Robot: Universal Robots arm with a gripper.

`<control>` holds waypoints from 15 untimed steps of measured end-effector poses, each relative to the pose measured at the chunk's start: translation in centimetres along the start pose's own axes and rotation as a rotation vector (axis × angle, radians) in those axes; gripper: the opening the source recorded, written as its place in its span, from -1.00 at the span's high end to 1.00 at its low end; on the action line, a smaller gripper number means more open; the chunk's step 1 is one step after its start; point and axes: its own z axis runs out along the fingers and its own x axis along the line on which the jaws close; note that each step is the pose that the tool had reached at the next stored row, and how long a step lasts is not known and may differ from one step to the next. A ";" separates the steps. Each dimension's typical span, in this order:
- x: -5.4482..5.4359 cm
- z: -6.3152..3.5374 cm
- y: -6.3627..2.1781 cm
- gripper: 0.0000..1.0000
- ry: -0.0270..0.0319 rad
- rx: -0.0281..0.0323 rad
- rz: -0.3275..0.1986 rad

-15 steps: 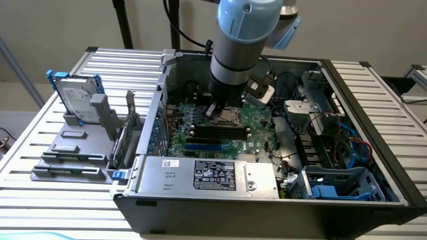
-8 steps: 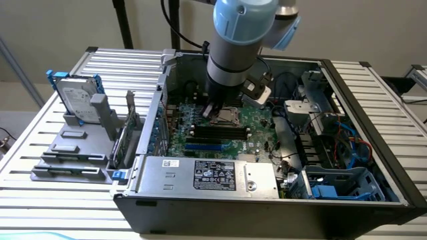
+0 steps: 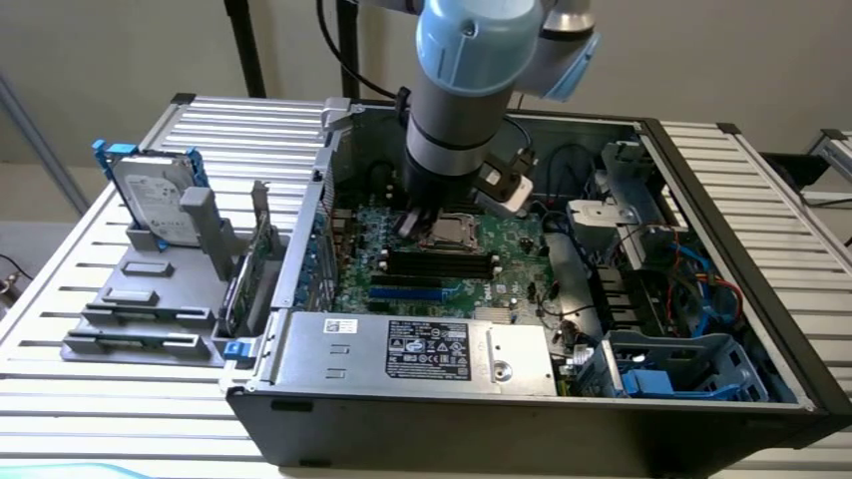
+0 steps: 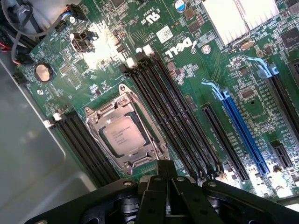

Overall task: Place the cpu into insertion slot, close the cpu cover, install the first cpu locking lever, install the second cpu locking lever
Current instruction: 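Install the second cpu locking lever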

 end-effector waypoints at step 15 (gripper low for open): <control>-0.9 2.28 -0.77 0.79 0.0037 -0.0023 -0.001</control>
